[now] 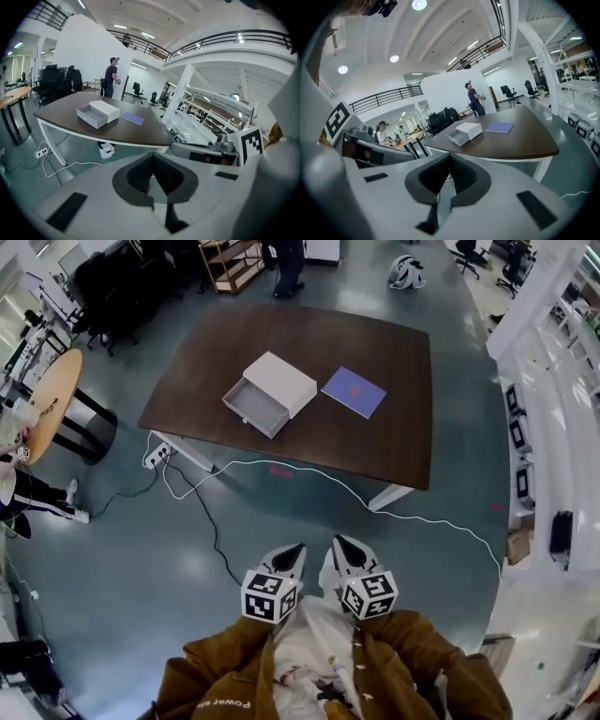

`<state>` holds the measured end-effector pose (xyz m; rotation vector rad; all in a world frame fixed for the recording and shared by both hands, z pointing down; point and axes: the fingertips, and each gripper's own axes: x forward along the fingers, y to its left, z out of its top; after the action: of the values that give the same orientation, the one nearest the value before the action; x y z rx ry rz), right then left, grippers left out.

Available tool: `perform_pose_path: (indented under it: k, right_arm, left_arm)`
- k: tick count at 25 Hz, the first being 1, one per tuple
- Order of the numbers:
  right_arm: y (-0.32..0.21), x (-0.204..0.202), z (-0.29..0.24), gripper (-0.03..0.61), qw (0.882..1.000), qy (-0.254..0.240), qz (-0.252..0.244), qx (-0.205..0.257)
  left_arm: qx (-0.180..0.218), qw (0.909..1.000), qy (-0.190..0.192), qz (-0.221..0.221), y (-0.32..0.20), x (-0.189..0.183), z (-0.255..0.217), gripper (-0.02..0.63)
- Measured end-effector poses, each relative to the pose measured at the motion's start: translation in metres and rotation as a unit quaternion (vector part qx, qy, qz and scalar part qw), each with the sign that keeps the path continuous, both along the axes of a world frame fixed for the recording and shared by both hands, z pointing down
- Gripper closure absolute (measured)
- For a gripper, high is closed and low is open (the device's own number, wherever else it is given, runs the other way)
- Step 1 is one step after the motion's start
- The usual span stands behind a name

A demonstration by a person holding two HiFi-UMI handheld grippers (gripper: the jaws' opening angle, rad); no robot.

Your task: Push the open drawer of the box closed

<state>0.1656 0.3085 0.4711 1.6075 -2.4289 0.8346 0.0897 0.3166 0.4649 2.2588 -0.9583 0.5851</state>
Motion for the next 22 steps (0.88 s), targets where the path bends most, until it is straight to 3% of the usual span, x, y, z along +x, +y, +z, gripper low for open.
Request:
perform_pose_path:
  k: [8,17,22]
  right_arm:
    - [-0.065,0.063,0.019,0.572,1.0,-0.016,0.008,-0.017]
    - [-0.137,0.084,0.034,0.572,0.999,-0.022,-0.006,-0.046]
    - [-0.196,0.078,0.042,0.572,0.998,-0.004,-0.016,-0.056]
  left_arm:
    - [-0.017,0.9995,-0.009,-0.023,-0.067,0.048,0.014,0.607]
    - [-0.041,0.9984,-0.017,-0.036,-0.139,0.072,0.023,0.607]
    - [-0.057,0.9975,0.005,-0.041,-0.203,0.067,0.034,0.607]
